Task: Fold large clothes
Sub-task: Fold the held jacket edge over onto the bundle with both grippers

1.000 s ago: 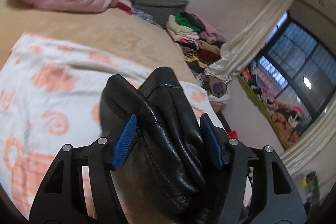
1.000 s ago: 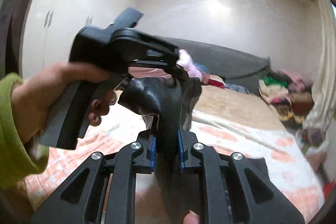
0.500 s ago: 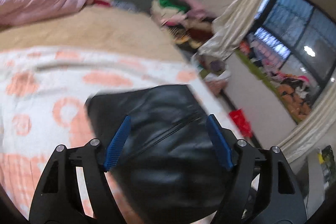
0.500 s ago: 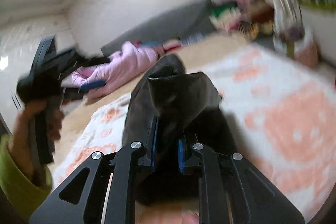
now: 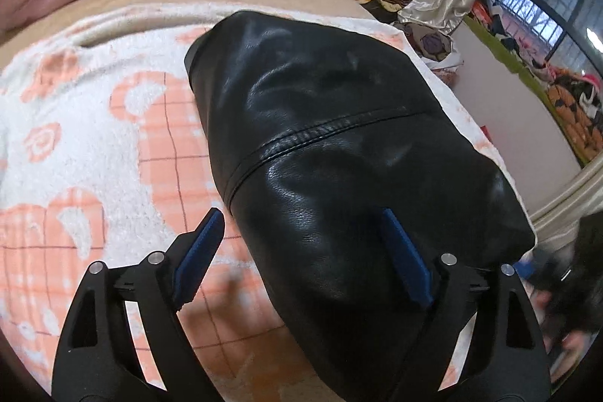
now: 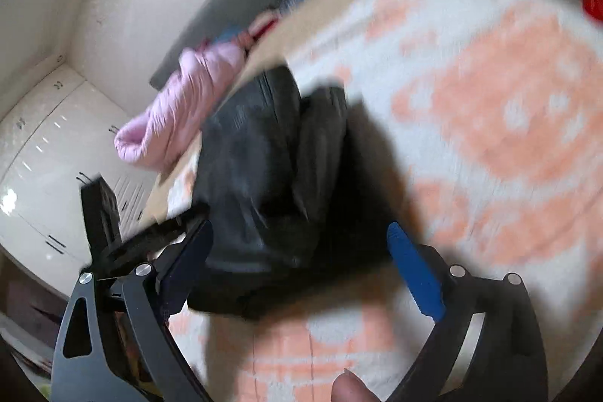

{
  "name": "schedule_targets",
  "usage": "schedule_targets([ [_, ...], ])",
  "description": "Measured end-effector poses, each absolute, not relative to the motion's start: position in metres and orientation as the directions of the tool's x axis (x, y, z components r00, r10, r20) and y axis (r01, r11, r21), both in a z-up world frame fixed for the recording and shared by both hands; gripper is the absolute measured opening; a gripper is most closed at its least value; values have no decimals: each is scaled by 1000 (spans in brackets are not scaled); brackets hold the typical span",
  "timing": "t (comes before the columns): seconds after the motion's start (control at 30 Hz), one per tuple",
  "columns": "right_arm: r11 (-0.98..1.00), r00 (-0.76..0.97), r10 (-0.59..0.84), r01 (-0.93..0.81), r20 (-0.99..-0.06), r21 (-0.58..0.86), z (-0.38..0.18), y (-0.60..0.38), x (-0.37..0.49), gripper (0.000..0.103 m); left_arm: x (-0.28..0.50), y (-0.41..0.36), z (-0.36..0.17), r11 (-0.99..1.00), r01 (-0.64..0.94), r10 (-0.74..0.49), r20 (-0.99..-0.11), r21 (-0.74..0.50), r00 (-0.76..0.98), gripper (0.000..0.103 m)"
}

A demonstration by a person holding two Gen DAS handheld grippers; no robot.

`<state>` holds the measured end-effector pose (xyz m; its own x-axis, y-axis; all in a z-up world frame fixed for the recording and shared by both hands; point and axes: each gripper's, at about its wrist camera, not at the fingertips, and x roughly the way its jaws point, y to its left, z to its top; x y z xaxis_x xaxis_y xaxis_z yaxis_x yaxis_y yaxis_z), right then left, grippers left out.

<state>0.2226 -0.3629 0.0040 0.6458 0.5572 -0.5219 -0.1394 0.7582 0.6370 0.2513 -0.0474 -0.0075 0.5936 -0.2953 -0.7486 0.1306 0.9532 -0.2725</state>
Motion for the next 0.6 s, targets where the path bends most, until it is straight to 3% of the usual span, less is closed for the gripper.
schedule_targets([
  [0.13,819,646,511,-168,-567,548,20,-359,257,93,248,-52,-3,957,145,-287,-749,-251,597,78],
  [0.27,880,567,460,-190,-683,435,23,-338,297,93,247,-52,-3,957,148,-286,-749,-247,598,78],
  [0.43,896,440,442,-175,-782,409,8,-317,345,92,246,-52,-3,958,154,-284,-748,-241,600,78],
  [0.47,893,429,449,-182,-784,412,8,-314,347,86,247,-53,-2,959,155,-283,-748,-238,600,78],
  [0.5,886,432,462,-193,-774,421,9,-312,349,60,247,-52,-3,959,158,-283,-749,-237,599,78],
  [0.53,870,426,492,-221,-759,441,13,-308,347,44,247,-51,-2,958,161,-286,-749,-237,598,79],
  [0.6,869,452,493,-294,-743,397,25,-294,338,27,247,-48,-2,959,160,-282,-749,-233,599,79],
])
